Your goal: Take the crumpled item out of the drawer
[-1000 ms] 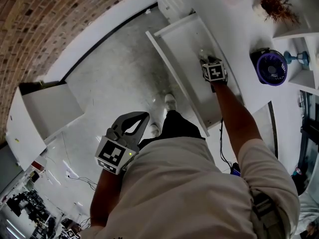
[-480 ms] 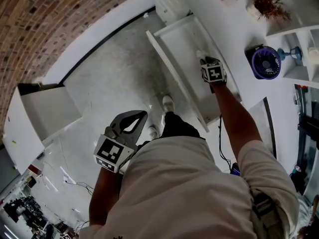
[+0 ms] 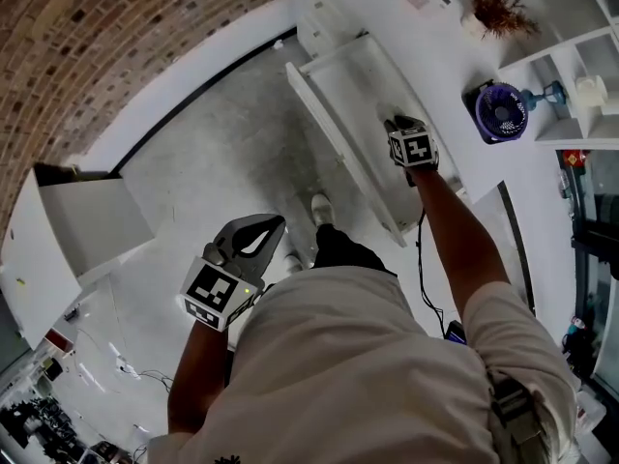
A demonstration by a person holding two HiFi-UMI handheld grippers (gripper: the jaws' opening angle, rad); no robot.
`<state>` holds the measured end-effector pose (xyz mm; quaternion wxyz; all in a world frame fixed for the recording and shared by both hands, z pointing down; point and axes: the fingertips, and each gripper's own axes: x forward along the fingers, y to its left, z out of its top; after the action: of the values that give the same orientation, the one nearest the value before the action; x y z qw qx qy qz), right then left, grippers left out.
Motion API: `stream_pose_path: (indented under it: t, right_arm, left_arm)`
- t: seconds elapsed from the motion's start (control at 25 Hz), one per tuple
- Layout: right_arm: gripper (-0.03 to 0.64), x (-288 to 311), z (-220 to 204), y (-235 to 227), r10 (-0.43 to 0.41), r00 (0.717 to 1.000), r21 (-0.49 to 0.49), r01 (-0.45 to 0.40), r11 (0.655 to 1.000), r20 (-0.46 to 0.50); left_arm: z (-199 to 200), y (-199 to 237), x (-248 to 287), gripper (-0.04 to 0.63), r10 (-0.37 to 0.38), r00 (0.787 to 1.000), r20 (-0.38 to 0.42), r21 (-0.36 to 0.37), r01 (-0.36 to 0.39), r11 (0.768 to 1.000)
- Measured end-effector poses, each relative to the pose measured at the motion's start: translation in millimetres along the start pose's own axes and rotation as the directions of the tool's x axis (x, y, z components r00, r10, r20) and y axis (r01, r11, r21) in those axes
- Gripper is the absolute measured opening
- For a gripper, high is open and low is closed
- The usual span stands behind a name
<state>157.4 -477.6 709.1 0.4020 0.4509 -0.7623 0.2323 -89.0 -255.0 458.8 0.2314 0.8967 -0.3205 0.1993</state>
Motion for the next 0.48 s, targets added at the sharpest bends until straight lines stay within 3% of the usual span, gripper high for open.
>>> stream_pose_path:
  t: [0.48]
  right_arm:
    - [0.107,-83,4,49,0.025,0.995,-0.016,-0.024,1.000,0.097]
  left_arm:
    - [-31,-37,-37,0.005,-0.057,0.998,0.010,0.075,0.056,0.996]
